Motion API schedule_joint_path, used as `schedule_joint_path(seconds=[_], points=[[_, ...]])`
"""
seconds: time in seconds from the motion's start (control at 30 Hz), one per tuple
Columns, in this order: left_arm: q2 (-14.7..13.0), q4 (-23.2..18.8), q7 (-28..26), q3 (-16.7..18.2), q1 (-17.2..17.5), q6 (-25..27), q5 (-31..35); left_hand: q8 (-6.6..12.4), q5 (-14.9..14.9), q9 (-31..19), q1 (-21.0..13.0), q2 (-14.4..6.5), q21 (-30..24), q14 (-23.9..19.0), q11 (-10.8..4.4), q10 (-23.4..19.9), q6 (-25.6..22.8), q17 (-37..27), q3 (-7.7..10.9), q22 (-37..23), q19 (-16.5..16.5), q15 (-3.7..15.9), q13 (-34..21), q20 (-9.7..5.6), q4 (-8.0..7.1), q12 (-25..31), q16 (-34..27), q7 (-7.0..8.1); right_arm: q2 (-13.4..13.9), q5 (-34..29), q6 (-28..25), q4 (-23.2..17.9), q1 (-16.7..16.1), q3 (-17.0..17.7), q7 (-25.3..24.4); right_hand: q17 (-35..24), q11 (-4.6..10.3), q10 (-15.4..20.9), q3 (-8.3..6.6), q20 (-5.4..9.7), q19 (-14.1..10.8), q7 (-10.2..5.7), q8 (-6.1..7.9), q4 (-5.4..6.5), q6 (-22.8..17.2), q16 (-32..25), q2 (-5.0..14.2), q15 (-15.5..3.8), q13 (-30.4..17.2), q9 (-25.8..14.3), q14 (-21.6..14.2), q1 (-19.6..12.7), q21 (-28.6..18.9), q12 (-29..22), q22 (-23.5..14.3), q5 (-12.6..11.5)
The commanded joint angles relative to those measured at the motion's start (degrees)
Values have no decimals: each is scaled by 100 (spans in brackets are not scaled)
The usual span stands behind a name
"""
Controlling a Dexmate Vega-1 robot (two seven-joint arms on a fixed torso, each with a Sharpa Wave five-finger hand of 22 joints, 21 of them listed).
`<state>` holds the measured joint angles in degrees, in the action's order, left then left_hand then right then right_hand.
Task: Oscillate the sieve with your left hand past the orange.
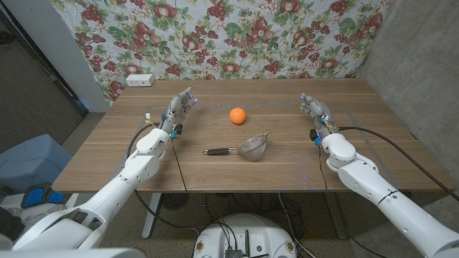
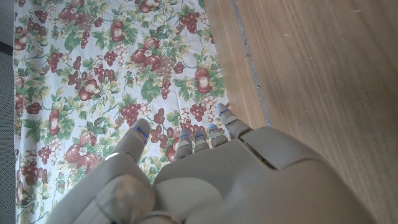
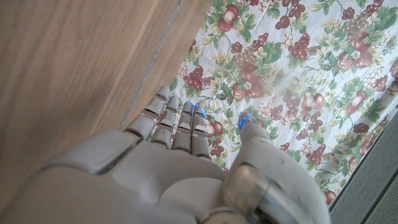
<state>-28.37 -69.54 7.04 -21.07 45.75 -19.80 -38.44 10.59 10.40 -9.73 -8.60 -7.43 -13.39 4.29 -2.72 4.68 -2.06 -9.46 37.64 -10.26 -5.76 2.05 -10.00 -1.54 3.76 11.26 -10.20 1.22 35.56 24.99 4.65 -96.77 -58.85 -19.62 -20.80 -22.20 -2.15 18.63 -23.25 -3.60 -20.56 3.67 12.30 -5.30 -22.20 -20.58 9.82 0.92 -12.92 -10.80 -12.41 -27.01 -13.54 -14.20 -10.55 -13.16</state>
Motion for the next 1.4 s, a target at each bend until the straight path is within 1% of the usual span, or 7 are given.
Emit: schedule_joint_path(seconds=[0.03,0.13,0.2,0.43,0.77,1.4], points=[[17,82,32,-4,-49,18,-9,29,-13,-24,-80,-166,-24,-19,-10,-21,-37,-15,6,-22,-45,66,-30,18,29,21,-20,-11,129,-226,-525,-309,-71,-29,-236,-14,-8,62,-21,-38,-10,-9,24,-31,-54,-40,21,-14,-10,-18,-49,-29,-18,-26,-19,-26],[23,91,40,-6,-56,26,-17,27,-14,-25,-82,-166,-22,-19,-9,-20,-38,-15,4,-22,-46,67,-30,22,35,20,-19,-10,171,-261,-609,-397,-105,-25,-271,-23,-17,74,-28,-58,-26,4,16,-40,-58,-45,21,7,-14,-20,-56,-27,-23,-24,-20,-34],[32,104,50,-9,-65,25,-21,26,-14,-25,-83,-166,-20,-21,-8,-27,-39,-15,3,-22,-45,67,-30,23,39,21,-19,-10,202,-296,-674,-457,-125,-28,-299,-27,4,70,-31,-47,-18,-6,14,-43,-61,-44,22,-5,-16,-21,-52,-25,-19,-19,-20,-36],[43,134,62,-23,-92,36,-13,23,-16,-25,-87,-166,-16,-22,-13,-26,-46,-15,-1,-23,-47,71,-31,25,52,18,-17,-15,297,-373,-906,-662,-184,-25,-366,-37,5,83,-39,-34,-26,-13,13,-51,-85,-48,22,-29,-20,-23,-57,-20,-20,-16,-22,-44],[49,137,67,-40,-111,70,-8,16,-18,-26,-91,-171,-8,-31,-15,-25,-47,-17,-8,-23,-49,61,-31,31,72,14,-17,-12,445,-364,-1193,-896,-271,5,-345,-49,4,123,-49,-34,-27,-12,16,-60,-124,-54,25,-24,-25,-26,-66,-15,-19,-22,-23,-52],[53,86,62,-72,-99,80,21,4,-22,-28,-95,-184,5,-32,-18,-38,-50,-21,-27,-24,-56,64,-32,45,100,11,-13,-9,774,-486,-1821,-1507,-550,102,-524,-68,-6,193,-69,-33,-48,-27,30,-76,-212,-74,32,-47,-34,-29,-105,-14,-24,-35,-25,-65]])
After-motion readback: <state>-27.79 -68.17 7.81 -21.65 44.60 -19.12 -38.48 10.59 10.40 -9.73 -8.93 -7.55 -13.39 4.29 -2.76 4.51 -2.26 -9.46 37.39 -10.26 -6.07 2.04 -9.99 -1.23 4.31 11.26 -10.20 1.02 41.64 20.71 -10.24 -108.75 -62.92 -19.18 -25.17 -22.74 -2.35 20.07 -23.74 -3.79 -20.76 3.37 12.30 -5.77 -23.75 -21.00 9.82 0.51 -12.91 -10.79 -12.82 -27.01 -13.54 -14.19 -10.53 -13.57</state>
